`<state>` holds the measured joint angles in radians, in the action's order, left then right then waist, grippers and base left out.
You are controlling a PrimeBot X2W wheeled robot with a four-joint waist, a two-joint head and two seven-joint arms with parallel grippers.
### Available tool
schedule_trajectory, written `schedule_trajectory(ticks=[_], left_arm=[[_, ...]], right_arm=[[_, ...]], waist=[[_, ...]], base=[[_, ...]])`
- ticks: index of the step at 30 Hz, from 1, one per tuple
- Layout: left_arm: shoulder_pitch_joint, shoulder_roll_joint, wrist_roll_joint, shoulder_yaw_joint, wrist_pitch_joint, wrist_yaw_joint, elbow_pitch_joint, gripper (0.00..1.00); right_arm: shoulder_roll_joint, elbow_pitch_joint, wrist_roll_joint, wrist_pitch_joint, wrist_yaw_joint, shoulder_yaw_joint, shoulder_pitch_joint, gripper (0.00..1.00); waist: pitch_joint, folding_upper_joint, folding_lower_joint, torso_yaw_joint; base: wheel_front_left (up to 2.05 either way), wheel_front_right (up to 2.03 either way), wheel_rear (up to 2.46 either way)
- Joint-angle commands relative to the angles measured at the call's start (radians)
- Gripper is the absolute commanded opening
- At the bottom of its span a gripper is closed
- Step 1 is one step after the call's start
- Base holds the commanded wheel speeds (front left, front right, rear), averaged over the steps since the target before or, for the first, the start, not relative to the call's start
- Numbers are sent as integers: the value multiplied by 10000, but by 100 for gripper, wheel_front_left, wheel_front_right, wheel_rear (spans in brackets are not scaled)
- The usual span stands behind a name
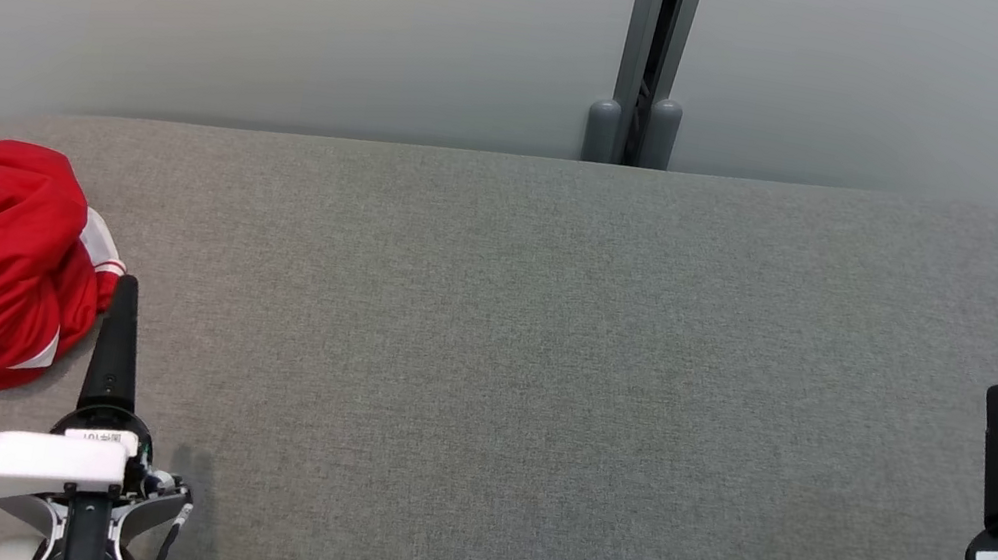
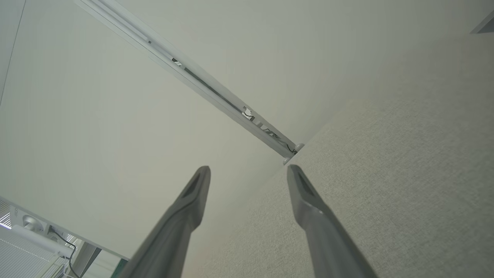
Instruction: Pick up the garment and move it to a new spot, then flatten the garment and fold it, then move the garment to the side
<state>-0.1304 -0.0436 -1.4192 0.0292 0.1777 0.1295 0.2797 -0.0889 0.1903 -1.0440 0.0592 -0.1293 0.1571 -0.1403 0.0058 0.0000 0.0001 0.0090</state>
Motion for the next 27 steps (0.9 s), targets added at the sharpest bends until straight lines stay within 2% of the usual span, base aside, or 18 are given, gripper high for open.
schedule_trajectory(ticks=[1,8,12,19,27], left_arm=[[-213,-36,371,-256,58,7,-301,100],[-165,-42,1830,-618,152,5,-963,100],[-66,-45,2936,-572,194,-186,-1515,100],[166,-51,5186,47,275,-942,-2481,100],[463,-58,7420,946,374,-1954,-2808,100]], right_arm=[[-187,-288,556,-162,-16,-149,-319,100],[-252,-753,2145,-517,-16,-598,-474,100],[-168,-947,2831,-703,-16,-689,-512,100],[-37,-1209,3839,-1023,-17,-857,-496,100],[16,-1341,5008,-1366,-18,-1282,-417,100]], waist=[[6,0,0,8],[40,0,0,29],[61,0,0,26],[121,0,0,20],[158,0,-1,11]], base=[[0,0,0],[0,0,0],[0,0,0],[0,0,0],[0,0,0]])
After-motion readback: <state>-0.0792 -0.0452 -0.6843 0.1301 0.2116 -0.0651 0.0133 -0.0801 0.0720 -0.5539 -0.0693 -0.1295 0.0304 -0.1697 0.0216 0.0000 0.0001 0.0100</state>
